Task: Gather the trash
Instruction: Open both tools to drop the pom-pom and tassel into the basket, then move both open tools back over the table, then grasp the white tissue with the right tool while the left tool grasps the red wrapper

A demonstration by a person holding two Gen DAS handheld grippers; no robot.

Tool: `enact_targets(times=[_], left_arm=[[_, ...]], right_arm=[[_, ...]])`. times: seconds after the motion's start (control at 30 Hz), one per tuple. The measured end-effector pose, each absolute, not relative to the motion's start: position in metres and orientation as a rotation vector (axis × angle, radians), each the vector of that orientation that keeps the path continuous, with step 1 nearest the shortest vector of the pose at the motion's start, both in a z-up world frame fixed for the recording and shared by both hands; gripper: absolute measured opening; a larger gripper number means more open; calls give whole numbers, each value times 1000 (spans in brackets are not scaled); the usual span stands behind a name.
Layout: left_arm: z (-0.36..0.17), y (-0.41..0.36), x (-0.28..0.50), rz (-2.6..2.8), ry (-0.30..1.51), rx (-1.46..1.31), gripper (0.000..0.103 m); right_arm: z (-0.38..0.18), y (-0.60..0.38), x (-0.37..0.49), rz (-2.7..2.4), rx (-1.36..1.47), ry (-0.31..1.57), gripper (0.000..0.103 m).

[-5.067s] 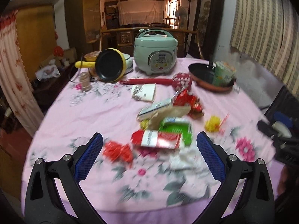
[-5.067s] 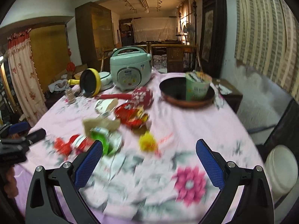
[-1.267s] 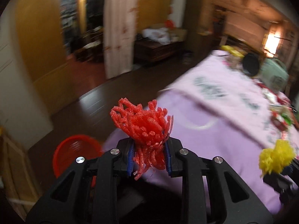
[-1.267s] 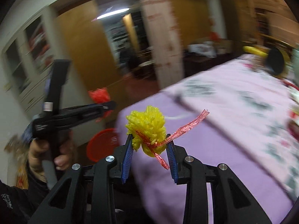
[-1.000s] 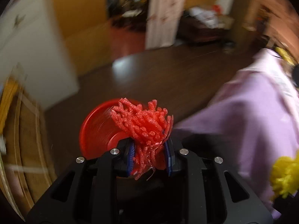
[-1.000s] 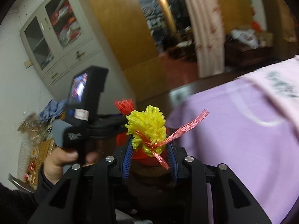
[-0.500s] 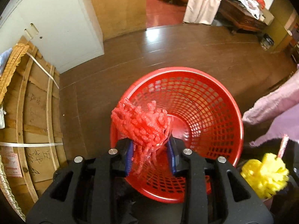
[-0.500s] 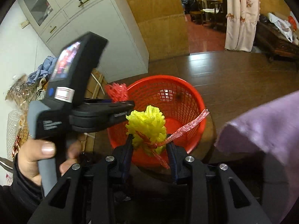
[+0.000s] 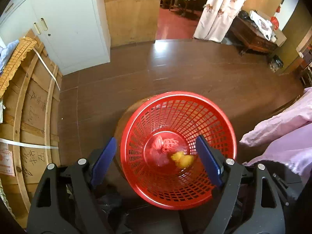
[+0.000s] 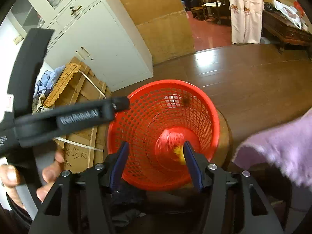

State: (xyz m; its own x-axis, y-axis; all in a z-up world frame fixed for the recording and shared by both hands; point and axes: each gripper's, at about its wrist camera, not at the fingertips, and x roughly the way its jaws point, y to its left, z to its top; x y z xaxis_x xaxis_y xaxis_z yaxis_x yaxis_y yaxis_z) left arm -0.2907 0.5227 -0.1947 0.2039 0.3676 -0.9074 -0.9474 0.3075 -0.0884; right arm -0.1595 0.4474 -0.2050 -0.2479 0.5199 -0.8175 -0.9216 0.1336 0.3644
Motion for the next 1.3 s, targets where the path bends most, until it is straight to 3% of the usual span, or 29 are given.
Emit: enact_targets(times=[0.13, 0.2, 0.33, 0.47, 0.63, 1.0, 1.3], left_arm=[[-173, 515, -289, 1055, 881, -766, 82], [-163, 508, -284, 1044, 866, -750, 82], [-129, 490, -268, 1009, 816, -707, 82], [-97, 462, -245, 932, 776, -641, 82], [-65, 405, -199, 766, 773, -532, 83], [-38, 254, -82, 437, 831, -313, 90], [-48, 147, -1, 238, 907, -181, 90]], right_arm=[[-183, 422, -153, 1477, -439, 1124, 59], [-161, 404, -151, 1497, -391, 1108, 67], [-99, 361, -142, 1478, -361, 939, 72], [-45, 302, -116, 1298, -364, 802, 76], [-10, 204, -52, 977, -288, 799, 76], [-7, -42, 41, 465, -138, 755, 82], [-26, -128, 77, 305, -103, 779, 86]])
